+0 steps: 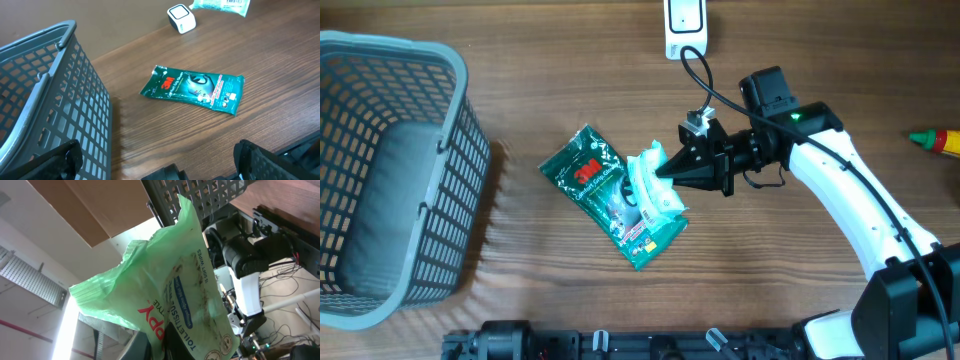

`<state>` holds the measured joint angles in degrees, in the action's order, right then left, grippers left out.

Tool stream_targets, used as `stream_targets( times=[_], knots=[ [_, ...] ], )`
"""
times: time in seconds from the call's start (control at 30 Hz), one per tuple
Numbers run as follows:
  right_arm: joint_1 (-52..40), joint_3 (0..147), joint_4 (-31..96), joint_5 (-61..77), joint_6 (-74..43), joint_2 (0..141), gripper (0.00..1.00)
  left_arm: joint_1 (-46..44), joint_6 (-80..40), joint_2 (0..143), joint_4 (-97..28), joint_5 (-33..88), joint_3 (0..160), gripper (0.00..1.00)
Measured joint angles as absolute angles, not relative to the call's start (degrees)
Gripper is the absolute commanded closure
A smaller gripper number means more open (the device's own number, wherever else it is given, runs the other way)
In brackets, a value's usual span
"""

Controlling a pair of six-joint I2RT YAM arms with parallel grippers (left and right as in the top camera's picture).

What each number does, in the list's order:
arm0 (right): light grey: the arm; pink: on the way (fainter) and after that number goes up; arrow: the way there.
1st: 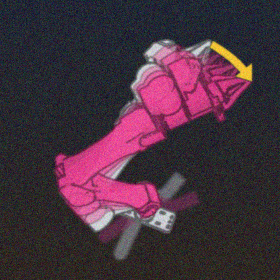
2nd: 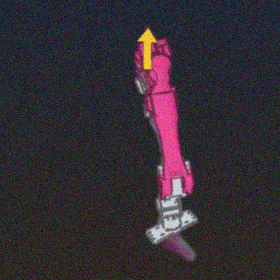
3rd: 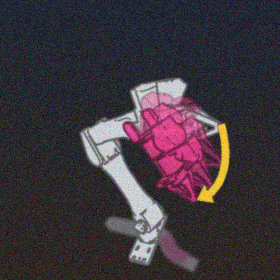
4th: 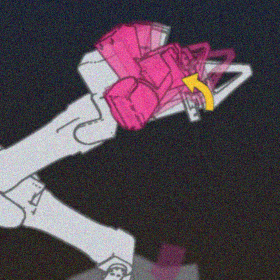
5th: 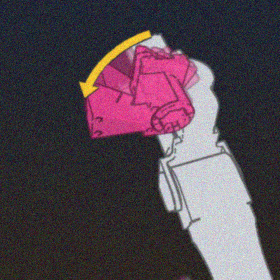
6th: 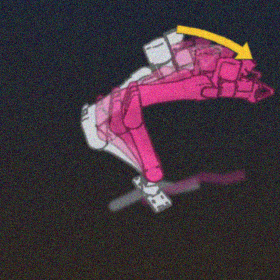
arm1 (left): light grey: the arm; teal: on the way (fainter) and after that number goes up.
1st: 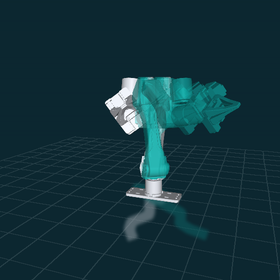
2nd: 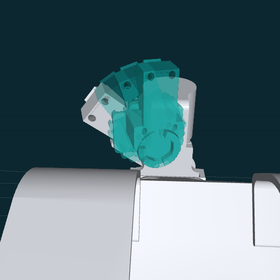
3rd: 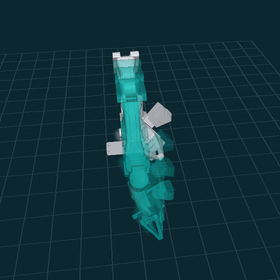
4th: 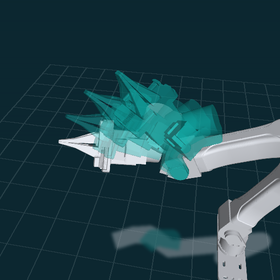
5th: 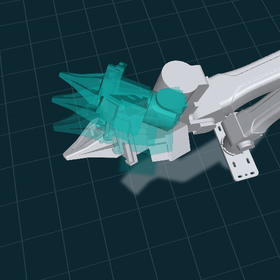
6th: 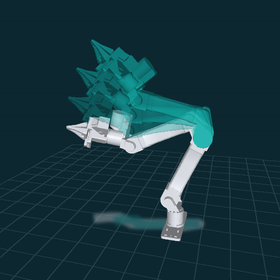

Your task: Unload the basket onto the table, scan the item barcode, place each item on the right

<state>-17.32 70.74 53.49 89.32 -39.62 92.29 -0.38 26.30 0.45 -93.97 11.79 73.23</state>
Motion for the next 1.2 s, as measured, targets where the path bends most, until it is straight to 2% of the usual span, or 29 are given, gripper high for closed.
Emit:
stream_targets(
  times=[0.67, 0.77, 1.0, 1.03, 1.07, 1.1, 1.2],
  knots=[
    [-17.32, 70.74, 51.31, 86.89, -39.62, 92.29, 0.96, -0.38, 26.30, 0.45, -94.13, 11.79, 73.23, 0.00],
    [-17.32, 70.74, 50.24, 76.47, -40.64, 92.29, 0.96, -0.38, 26.30, 0.45, -94.15, 11.81, 73.23, 0.00],
    [-17.30, 70.74, 49.10, 38.70, -45.30, 92.29, 0.96, -0.38, 26.30, 0.45, -94.17, 11.81, 73.23, 0.00],
    [-17.32, 70.74, 48.62, 35.99, -45.47, 92.29, 0.95, -0.38, 26.30, 0.45, -94.17, 11.79, 73.23, 0.00],
    [-17.32, 70.74, 47.94, 32.93, -45.65, 92.29, 0.90, -0.38, 26.30, 0.45, -94.17, 11.79, 73.23, 0.00],
    [-17.32, 70.74, 47.48, 31.57, -45.67, 92.29, 0.96, -0.38, 26.30, 0.45, -94.17, 11.81, 73.23, 0.00],
    [-17.32, 70.74, 46.39, 28.27, -45.19, 92.29, 0.96, -0.38, 26.30, 0.45, -94.17, 11.79, 73.23, 0.00]
  ],
)
